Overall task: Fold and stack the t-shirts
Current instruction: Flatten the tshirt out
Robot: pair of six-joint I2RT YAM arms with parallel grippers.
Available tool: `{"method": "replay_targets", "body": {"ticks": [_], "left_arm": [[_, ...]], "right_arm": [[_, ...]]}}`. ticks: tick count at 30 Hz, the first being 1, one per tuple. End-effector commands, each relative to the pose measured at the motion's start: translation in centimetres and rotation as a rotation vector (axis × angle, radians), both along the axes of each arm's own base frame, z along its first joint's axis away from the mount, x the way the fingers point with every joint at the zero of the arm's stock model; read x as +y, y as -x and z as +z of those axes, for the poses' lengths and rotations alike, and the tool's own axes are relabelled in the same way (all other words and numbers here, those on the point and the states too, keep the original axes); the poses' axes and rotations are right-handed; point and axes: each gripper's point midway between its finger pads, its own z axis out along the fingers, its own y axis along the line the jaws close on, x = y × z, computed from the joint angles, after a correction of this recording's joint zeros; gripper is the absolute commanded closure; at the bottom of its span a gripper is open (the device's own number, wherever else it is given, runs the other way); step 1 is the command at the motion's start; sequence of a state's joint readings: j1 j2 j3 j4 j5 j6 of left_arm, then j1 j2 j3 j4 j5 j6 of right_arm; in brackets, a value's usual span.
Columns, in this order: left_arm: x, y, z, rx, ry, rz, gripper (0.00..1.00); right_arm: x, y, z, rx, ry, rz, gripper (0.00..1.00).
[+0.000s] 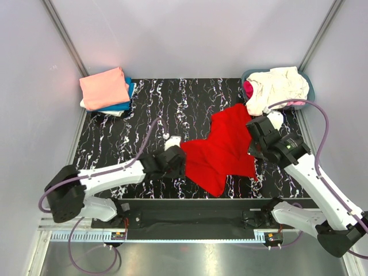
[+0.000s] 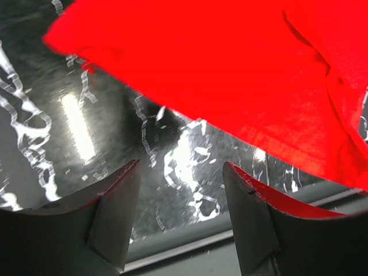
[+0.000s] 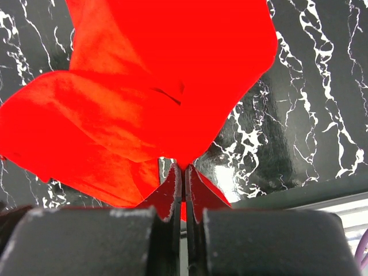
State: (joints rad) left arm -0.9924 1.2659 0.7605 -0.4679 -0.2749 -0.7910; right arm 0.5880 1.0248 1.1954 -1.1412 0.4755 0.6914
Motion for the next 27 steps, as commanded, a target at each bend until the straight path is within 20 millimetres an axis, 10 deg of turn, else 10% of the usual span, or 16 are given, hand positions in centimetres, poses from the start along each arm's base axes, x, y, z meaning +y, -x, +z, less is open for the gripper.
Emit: {"method": "replay_targets", "body": {"ticks": [1, 27], "left_arm": [[-3.4, -2.7, 2.4, -0.119, 0.029, -0.007, 0.38], [-3.3, -3.5, -4.6, -0.065, -0.250, -0.073, 0.50]], "right_arm": [[0.2, -0.3, 0.5, -0.034, -0.028, 0.007, 1.00], [0.4, -0.3, -0.9, -0.009, -0.034, 0.027, 1.00]]}}
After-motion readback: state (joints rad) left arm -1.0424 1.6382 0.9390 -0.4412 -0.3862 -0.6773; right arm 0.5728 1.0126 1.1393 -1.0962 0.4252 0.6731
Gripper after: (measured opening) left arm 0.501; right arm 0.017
